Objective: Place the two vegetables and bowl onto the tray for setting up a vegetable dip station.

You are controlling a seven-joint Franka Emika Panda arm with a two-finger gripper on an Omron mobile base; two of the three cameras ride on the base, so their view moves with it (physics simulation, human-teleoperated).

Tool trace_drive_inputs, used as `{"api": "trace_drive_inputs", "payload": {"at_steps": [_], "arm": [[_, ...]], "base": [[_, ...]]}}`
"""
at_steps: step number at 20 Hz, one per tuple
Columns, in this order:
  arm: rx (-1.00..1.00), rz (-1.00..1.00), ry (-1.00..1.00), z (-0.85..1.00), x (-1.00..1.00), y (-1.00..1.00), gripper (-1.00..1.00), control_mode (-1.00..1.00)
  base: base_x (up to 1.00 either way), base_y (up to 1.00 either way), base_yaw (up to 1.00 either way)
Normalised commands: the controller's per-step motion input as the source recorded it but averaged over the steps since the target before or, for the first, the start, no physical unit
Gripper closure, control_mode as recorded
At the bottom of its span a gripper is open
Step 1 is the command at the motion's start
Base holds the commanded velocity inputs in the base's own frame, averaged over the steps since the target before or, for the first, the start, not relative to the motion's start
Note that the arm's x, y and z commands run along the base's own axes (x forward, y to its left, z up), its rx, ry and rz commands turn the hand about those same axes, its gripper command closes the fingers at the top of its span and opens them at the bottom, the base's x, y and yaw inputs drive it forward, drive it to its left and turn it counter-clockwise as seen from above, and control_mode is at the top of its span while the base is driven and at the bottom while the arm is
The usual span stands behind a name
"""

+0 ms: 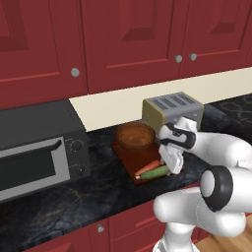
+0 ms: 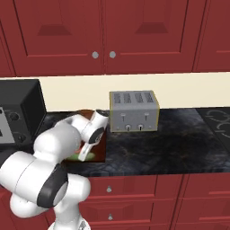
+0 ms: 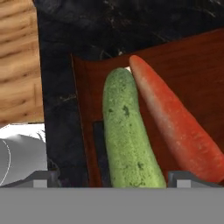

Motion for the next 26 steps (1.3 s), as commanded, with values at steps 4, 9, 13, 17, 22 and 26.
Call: {"api": "trace_drive_inputs", "payload": {"at_steps": [4, 9, 13, 17, 22, 26], "arm": [[0.00, -0.09, 0.08, 0.27, -0.14, 0.00, -1.00, -1.00], [0.00, -0.21, 0.08, 0.28, -0.22, 0.00, -1.00, -1.00], [-0.04, -0.24, 0.01, 0.28, -0.28, 0.04, -1.00, -1.00], [-0.08, -0.30, 0.00, 0.29, -0.34, 0.10, -1.00, -1.00], [-0.17, -0.36, -0.04, 0.24, -0.36, 0.11, -1.00, -1.00], [-0.16, -0.39, -0.04, 0.23, -0.35, 0.11, -1.00, -1.00]], "base": [[0.00, 0.00, 0.00], [0.00, 0.00, 0.00], [0.00, 0.00, 0.00], [0.00, 0.00, 0.00], [0.00, 0.00, 0.00], [0.00, 0.00, 0.00]]}}
